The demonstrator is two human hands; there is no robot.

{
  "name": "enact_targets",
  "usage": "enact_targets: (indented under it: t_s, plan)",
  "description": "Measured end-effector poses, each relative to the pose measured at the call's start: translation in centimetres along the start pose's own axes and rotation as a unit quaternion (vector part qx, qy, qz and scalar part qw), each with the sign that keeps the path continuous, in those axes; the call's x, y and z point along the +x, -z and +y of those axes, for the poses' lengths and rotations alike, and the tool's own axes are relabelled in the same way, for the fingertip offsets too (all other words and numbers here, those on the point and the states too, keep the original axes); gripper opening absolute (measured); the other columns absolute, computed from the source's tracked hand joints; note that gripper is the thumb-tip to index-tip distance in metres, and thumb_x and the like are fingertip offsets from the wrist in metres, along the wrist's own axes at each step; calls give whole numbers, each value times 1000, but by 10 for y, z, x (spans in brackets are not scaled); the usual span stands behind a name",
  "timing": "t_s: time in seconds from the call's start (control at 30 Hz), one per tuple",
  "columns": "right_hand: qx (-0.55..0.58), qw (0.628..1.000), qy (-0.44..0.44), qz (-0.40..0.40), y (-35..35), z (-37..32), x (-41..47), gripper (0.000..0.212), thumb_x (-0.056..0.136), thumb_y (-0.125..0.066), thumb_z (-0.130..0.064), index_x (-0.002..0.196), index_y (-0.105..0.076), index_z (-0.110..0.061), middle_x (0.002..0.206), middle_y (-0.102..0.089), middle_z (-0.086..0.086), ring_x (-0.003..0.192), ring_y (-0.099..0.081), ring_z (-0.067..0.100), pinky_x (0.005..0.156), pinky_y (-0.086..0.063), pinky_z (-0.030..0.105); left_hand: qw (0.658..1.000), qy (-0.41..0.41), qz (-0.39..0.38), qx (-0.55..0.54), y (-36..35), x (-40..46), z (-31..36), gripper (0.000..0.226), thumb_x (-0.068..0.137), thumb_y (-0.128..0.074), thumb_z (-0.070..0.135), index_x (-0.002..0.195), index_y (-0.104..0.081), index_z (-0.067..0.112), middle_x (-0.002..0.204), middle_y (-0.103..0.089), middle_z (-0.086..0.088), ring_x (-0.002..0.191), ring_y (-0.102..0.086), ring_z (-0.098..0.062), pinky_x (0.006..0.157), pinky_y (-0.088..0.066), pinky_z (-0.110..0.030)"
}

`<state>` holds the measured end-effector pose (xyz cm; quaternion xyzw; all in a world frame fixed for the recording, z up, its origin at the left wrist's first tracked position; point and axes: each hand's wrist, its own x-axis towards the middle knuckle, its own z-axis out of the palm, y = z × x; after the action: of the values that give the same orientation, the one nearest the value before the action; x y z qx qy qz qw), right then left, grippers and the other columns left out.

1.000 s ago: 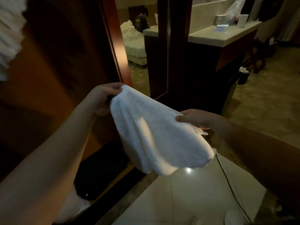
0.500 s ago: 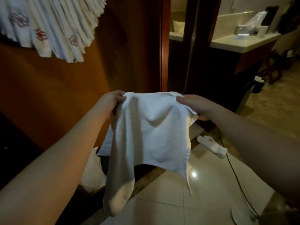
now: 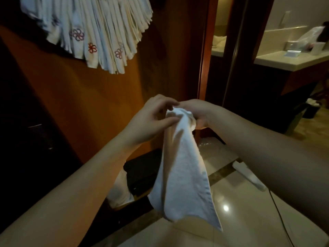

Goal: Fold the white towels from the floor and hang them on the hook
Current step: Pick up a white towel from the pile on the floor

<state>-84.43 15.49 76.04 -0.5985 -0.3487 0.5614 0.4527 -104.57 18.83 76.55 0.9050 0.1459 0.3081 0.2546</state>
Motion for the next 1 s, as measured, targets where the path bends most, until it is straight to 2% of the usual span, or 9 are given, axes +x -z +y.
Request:
enact_targets:
  t_s: [0.13, 0.33, 0.4, 0.5, 0.57, 0.63, 0.73, 0.8, 1.0]
  plan:
    - [-32, 998, -8, -54, -14, -5, -1, 24, 91, -67, -13, 110, -65, 2, 98, -70, 19, 94, -70, 31, 84, -56, 41, 994, -43, -49, 89, 2, 3, 8, 33, 88, -62, 37, 122, -59, 33, 115, -49, 12, 104, -43, 1, 83, -41, -9]
    - [-10, 994, 13, -109, -13, -10, 3, 18, 91, -63, -14, 102, -64, 0, 87, -68, 14, 78, -68, 23, 70, -58, 33, 977, -81, 13, 195, 3, 16, 4, 23, 93, -57, 25, 109, -70, 15, 106, -47, 12, 103, -40, -6, 80, -34, -12]
    - [22, 991, 54, -119, -9, -3, 5, 29, 92, -61, -31, 106, -68, -6, 94, -70, 14, 87, -70, 24, 81, -57, 35, 984, -46, 40, 170, 9, 26, 2, 19, 96, -55, 28, 107, -68, 20, 106, -50, 14, 102, -43, -5, 80, -34, -11]
    - [107, 980, 56, -160, -5, 22, 13, 68, 89, -48, -69, 132, -62, -18, 123, -69, 15, 119, -64, 31, 107, -45, 45, 994, 44, 64, 81, 17, 39, -3, 6, 100, -55, 28, 100, -58, 33, 91, -59, 15, 84, -59, 2, 65, -46, -10]
    - [117, 973, 73, -186, -7, 37, 17, 95, 74, -57, -80, 144, -51, -17, 132, -64, 16, 127, -58, 34, 109, -44, 48, 990, 88, 76, 80, 20, 44, -11, 6, 103, -52, 28, 101, -55, 33, 90, -60, 13, 82, -61, 0, 62, -47, -13]
    - [85, 978, 100, -161, -7, 47, 21, 103, 58, -79, -75, 139, -55, -17, 123, -69, 11, 118, -65, 30, 98, -52, 44, 988, 112, 82, 66, 22, 48, -18, 4, 104, -50, 29, 104, -54, 30, 93, -60, 11, 86, -60, -3, 67, -47, -20]
    - [-111, 980, 146, -73, -10, 57, 26, 65, 66, -82, -63, 118, -64, -30, 103, -76, -4, 94, -74, 14, 80, -58, 31, 985, 144, 89, 40, 25, 49, -30, 6, 104, -49, 31, 108, -53, 29, 94, -58, 13, 87, -57, -3, 66, -42, -20]
    - [-230, 963, 138, -29, -7, 64, 30, 46, 70, -76, -68, 106, -69, -39, 98, -76, -13, 88, -74, 7, 78, -56, 29, 980, 166, 102, 25, 31, 48, -39, 10, 105, -48, 32, 111, -55, 28, 94, -58, 12, 85, -57, -4, 65, -41, -19]
    - [-394, 912, 79, 79, 28, 96, 43, 31, 77, -64, -74, 81, -70, -44, 84, -72, -16, 78, -68, 4, 68, -46, 24, 964, 216, 152, -2, 63, 35, -64, 10, 102, -53, 35, 96, -56, 42, 97, -59, 15, 92, -58, -3, 67, -42, -19]
